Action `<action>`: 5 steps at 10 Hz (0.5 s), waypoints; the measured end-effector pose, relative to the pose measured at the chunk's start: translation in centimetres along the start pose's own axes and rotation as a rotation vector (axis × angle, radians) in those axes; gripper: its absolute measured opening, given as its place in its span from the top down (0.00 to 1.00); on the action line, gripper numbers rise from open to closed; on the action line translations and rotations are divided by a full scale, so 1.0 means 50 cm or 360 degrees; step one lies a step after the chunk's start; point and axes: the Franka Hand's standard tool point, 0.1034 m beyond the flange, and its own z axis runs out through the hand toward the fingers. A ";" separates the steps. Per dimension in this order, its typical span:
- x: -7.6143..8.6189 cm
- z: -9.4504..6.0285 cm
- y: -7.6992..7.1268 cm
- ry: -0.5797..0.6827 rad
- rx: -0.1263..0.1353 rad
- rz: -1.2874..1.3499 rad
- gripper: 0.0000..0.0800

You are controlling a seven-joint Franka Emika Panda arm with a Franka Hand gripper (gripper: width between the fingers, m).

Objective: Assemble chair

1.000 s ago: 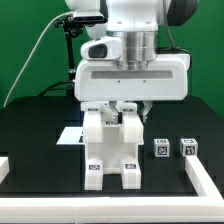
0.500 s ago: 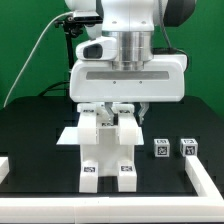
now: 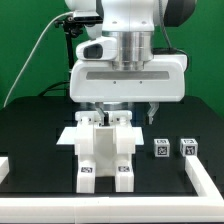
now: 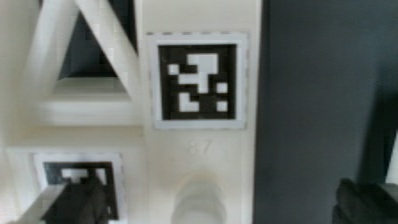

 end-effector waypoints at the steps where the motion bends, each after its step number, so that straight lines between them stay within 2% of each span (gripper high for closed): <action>1: 0.000 0.000 0.000 0.0000 0.0000 0.0000 0.19; 5: 0.000 0.000 0.000 0.0000 0.0000 0.0000 0.19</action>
Offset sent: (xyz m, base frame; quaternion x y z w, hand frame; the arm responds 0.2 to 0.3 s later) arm 0.0000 0.0000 0.0000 0.0000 0.0000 0.0000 1.0000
